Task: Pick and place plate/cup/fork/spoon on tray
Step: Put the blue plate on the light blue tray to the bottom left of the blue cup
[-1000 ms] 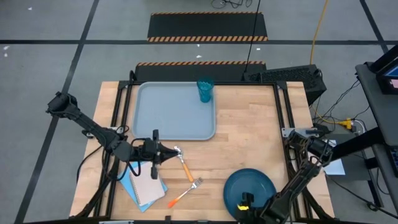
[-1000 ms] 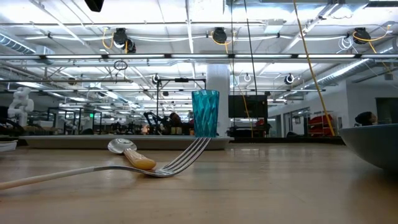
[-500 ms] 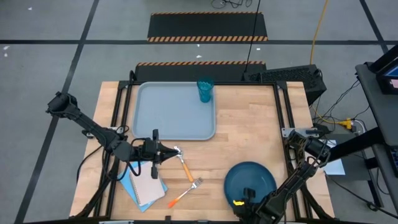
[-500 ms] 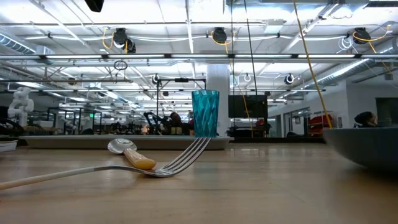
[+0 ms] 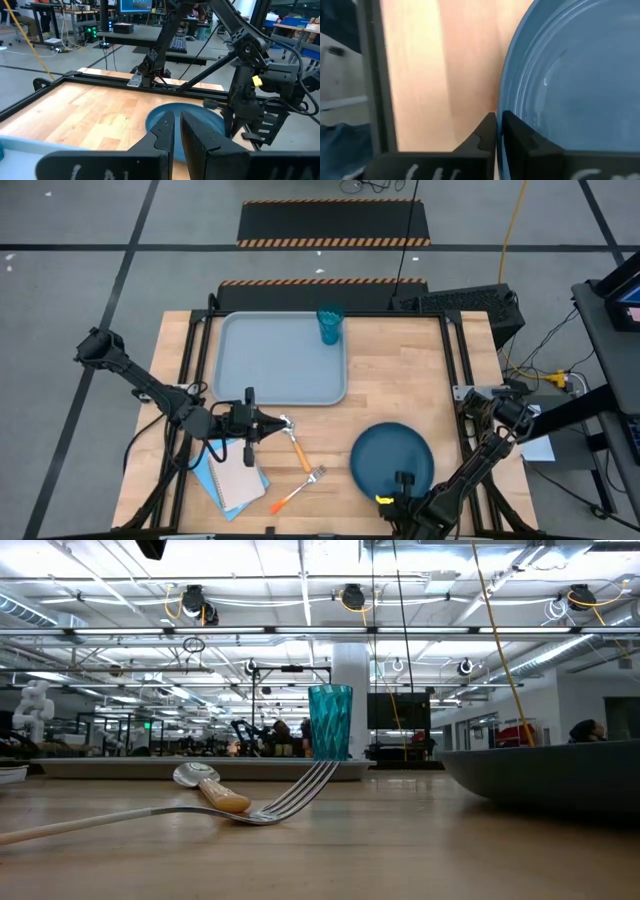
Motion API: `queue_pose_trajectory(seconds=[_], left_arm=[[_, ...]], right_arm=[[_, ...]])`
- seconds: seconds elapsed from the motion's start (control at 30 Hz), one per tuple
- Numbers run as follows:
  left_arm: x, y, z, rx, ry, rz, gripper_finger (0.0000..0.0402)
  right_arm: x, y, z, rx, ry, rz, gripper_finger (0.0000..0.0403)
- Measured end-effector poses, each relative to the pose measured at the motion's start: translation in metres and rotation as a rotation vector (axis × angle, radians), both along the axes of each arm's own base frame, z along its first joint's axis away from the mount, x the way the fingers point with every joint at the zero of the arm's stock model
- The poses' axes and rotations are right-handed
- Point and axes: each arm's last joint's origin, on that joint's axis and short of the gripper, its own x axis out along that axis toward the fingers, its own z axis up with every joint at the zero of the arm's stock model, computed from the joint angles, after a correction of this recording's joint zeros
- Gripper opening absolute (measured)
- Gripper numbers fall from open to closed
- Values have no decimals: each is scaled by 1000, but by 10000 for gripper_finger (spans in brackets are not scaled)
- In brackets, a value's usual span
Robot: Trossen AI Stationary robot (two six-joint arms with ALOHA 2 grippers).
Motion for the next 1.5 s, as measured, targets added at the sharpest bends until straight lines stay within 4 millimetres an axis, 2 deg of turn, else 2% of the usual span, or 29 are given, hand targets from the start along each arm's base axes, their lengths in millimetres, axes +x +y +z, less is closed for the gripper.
queue_pose_trajectory(seconds=[0.23,0.67,1.07,1.5], left_arm=[[0,0,0,11,-1,-1,33],[-2,-1,0,-19,-2,42,33],[-7,-6,2,59,-5,7,33],[-4,12,8,199,3,72,33]], right_arm=[[-2,-10,11,-52,-8,-15,1],[1,-31,47,-131,-131,47,0],[34,-73,68,-183,-147,170,0],[76,-116,73,-272,-172,394,0]])
